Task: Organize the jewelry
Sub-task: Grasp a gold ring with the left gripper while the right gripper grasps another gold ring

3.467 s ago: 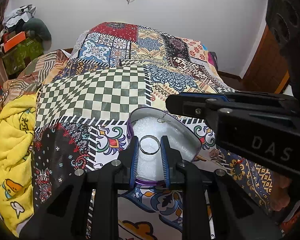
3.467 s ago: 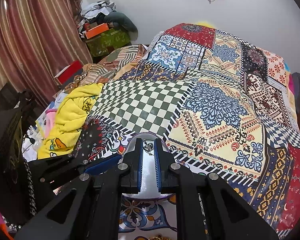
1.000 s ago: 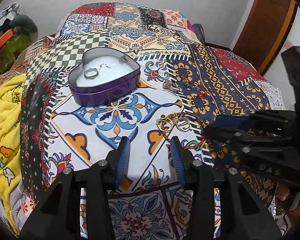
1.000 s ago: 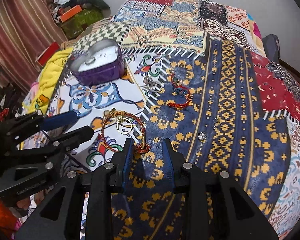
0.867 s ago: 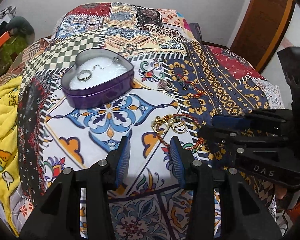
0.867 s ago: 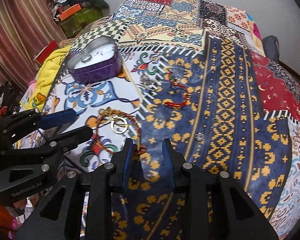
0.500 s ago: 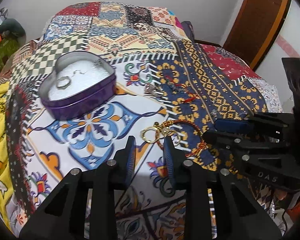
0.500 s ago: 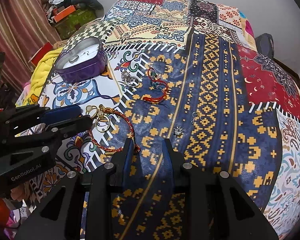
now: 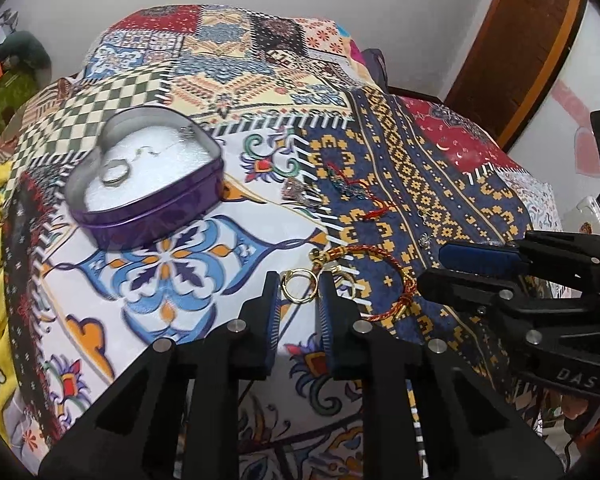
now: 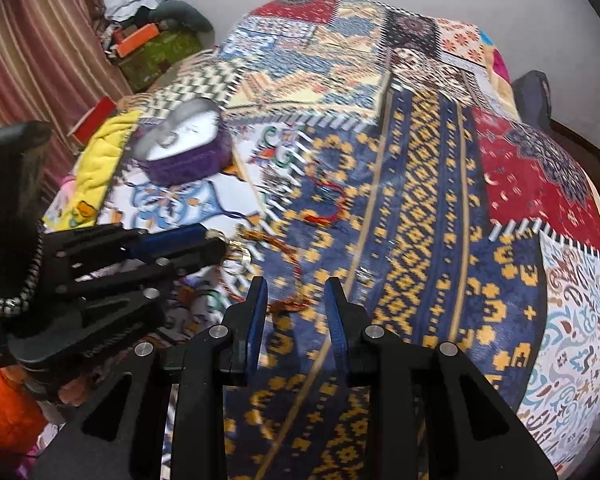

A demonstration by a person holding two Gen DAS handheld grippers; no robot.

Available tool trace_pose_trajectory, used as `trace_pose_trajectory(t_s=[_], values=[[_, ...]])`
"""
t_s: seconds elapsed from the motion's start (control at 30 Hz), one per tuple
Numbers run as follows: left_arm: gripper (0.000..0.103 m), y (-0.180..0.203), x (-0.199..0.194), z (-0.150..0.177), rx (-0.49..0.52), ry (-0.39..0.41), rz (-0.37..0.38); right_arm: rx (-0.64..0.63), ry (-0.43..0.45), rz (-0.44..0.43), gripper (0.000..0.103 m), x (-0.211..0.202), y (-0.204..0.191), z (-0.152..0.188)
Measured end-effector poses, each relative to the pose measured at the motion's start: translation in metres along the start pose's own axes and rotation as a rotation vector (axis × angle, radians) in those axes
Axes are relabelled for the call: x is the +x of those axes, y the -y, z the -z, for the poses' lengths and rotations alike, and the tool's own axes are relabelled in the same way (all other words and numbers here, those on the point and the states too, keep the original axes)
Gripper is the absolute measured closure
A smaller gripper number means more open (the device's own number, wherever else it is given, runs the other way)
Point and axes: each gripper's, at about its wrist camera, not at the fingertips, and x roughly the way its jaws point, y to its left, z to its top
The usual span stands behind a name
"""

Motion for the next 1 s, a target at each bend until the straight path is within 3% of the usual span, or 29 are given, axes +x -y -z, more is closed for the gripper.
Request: trace_pose_trajectory(t_s=[0.37,0.67,0.73,1.0], values=[[0.085,-0.031,-0.032,0.015,-0.047,0.033,-0.058,-0.041,-0.059,-0.026,0.076,0.041,-0.022,-0.006],[0.085,-0.035,-0.028,0.022,-0.068,0.033,-0.053,-0.101,-0.028,0.028,0.080,0.044,-0.030,-0.006],[0.085,-0.034,-0.027,0.021,-0.071,0.032,-0.051,-0.096,-0.025,0.020,0.086,0.045,-0.029,-0.007],[0.085,-0.034,-0.032,0.022,-0.070,0.034,-0.054,-0.046,-0.012,-0.010,0.087,0.033,-0.026,-0.008]])
